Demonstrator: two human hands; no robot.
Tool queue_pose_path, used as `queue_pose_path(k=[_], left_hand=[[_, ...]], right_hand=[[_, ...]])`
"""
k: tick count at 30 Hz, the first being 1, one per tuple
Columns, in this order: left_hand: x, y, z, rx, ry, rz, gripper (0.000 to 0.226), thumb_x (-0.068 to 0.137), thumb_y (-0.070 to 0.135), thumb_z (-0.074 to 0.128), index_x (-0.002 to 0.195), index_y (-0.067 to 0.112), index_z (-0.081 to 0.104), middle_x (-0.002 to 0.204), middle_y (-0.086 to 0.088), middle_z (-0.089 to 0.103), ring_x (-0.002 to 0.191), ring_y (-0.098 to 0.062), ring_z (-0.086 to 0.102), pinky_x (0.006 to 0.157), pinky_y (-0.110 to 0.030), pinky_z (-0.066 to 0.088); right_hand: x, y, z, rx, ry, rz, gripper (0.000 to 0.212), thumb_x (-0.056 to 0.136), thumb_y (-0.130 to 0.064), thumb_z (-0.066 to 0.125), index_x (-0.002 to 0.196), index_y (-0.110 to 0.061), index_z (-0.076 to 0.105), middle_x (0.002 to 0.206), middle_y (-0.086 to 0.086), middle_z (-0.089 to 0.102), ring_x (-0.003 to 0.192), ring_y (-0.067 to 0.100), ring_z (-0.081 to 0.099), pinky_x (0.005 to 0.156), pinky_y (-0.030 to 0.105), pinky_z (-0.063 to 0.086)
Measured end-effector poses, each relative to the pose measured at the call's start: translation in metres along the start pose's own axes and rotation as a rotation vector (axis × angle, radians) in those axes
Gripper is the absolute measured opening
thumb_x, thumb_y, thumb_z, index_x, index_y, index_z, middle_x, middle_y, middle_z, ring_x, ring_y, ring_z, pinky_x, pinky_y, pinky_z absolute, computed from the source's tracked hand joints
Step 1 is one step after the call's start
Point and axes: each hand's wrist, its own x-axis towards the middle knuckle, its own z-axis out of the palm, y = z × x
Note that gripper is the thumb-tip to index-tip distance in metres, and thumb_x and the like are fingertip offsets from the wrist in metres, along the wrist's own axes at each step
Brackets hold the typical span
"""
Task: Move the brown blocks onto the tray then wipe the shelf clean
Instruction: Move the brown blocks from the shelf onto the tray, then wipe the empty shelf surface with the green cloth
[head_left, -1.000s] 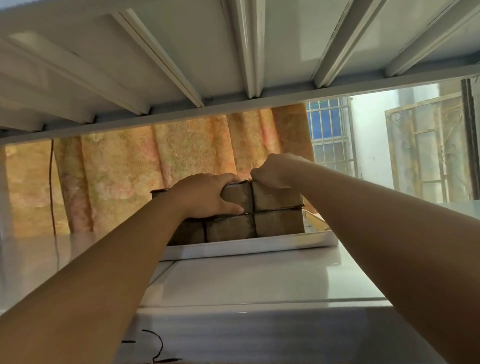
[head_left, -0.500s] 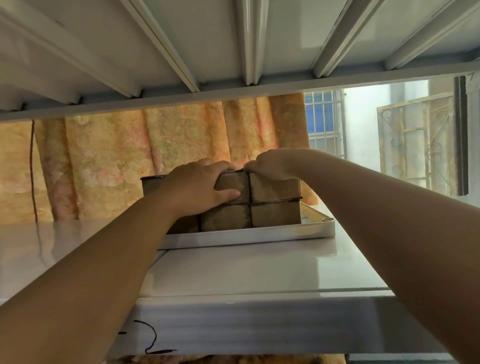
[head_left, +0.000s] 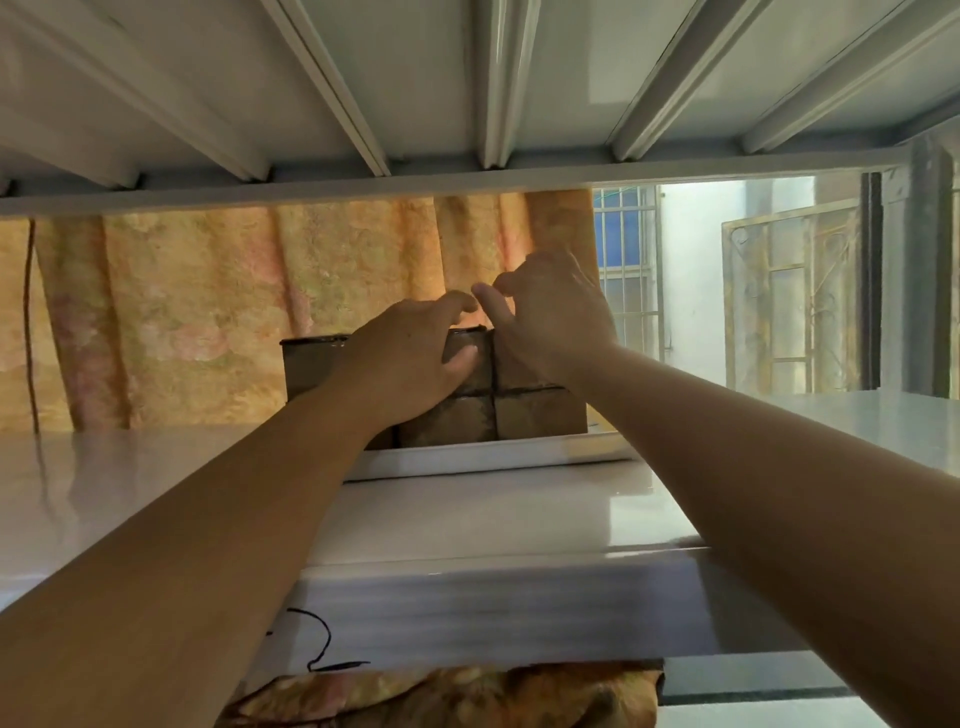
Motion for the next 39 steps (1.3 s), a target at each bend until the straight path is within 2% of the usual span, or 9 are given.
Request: queue_pose_path(k=[5, 10, 14, 21, 24, 28, 33, 37, 39], left_hand=[[-0.002, 0.005, 0.000, -0.054, 0.057, 0.019, 0.035, 0.092, 0.025, 0.048, 0.128, 0.026, 0.049, 0.126, -0.002, 0.060, 0.107, -0.020, 0.057, 0.088, -0.036, 0.048], [-0.003, 0.011, -0.006, -0.039, 0.191, 0.070, 0.033, 0.092, 0.014, 0.045, 0.121, 0.024, 0.058, 0.121, -0.004, 0.060, 0.107, -0.020, 0.055, 0.082, -0.028, 0.040], [-0.001, 0.028, -0.013, -0.057, 0.091, 0.087, 0.049, 0.082, -0.009, 0.040, 0.112, 0.023, 0.063, 0.121, -0.010, 0.059, 0.104, -0.026, 0.054, 0.082, -0.032, 0.043], [0.005, 0.081, 0.004, 0.022, 0.022, 0.240, 0.032, 0.087, 0.003, 0.040, 0.099, 0.018, 0.066, 0.107, -0.002, 0.069, 0.096, -0.021, 0.061, 0.084, -0.040, 0.051], [0.017, 0.123, 0.015, 0.066, 0.038, 0.319, 0.025, 0.091, 0.006, 0.043, 0.097, 0.012, 0.066, 0.104, -0.003, 0.069, 0.095, -0.019, 0.062, 0.084, -0.040, 0.051], [0.045, 0.177, 0.041, -0.015, -0.108, 0.238, 0.039, 0.087, -0.008, 0.042, 0.100, 0.019, 0.066, 0.124, 0.000, 0.063, 0.115, -0.017, 0.057, 0.096, -0.035, 0.050], [0.068, 0.241, 0.069, -0.159, -0.169, 0.205, 0.041, 0.085, -0.012, 0.039, 0.100, 0.010, 0.070, 0.118, 0.007, 0.061, 0.113, -0.007, 0.056, 0.084, 0.002, 0.032], [0.087, 0.270, 0.096, -0.175, -0.198, 0.195, 0.031, 0.089, -0.004, 0.045, 0.097, 0.011, 0.071, 0.123, -0.005, 0.064, 0.114, -0.021, 0.061, 0.104, -0.026, 0.042], [0.089, 0.280, 0.101, -0.150, -0.227, 0.149, 0.031, 0.087, 0.000, 0.046, 0.099, 0.016, 0.069, 0.122, -0.002, 0.065, 0.112, -0.018, 0.059, 0.101, -0.028, 0.042]], right_hand=[[-0.001, -0.002, -0.001, 0.008, -0.082, 0.019, 0.036, 0.097, -0.030, 0.036, 0.104, -0.015, 0.068, 0.101, 0.006, 0.067, 0.108, 0.024, 0.054, 0.080, 0.037, 0.044], [-0.008, 0.002, -0.008, 0.156, -0.015, 0.199, 0.021, 0.090, -0.024, 0.051, 0.096, -0.023, 0.071, 0.105, 0.000, 0.070, 0.096, 0.020, 0.063, 0.083, 0.035, 0.053], [-0.024, 0.013, -0.027, 0.243, -0.079, 0.266, 0.022, 0.089, -0.023, 0.051, 0.097, -0.021, 0.072, 0.108, 0.000, 0.070, 0.096, 0.019, 0.065, 0.089, 0.036, 0.052], [-0.035, 0.064, -0.067, 0.278, -0.032, 0.264, 0.026, 0.089, -0.022, 0.049, 0.104, -0.021, 0.071, 0.112, -0.004, 0.071, 0.101, 0.015, 0.065, 0.093, 0.031, 0.050], [-0.041, 0.107, -0.082, 0.211, -0.146, 0.248, 0.026, 0.089, -0.023, 0.049, 0.102, -0.019, 0.071, 0.114, -0.001, 0.069, 0.103, 0.018, 0.063, 0.093, 0.032, 0.049], [-0.061, 0.176, -0.116, 0.078, -0.509, 0.156, 0.017, 0.089, -0.021, 0.053, 0.088, -0.022, 0.070, 0.098, -0.005, 0.069, 0.100, 0.019, 0.061, 0.098, 0.040, 0.048], [-0.101, 0.270, -0.146, -0.011, -0.704, 0.269, 0.028, 0.092, -0.022, 0.055, 0.117, -0.016, 0.068, 0.124, 0.003, 0.064, 0.116, 0.021, 0.058, 0.105, 0.036, 0.042], [-0.132, 0.331, -0.158, -0.101, -0.915, 0.436, 0.048, 0.097, -0.038, 0.045, 0.139, -0.016, 0.046, 0.147, 0.006, 0.044, 0.136, 0.024, 0.040, 0.114, 0.040, 0.030], [-0.147, 0.350, -0.159, -0.064, -0.989, 0.478, 0.058, 0.097, -0.049, 0.037, 0.146, -0.018, 0.034, 0.155, 0.003, 0.031, 0.143, 0.023, 0.027, 0.118, 0.044, 0.019]])
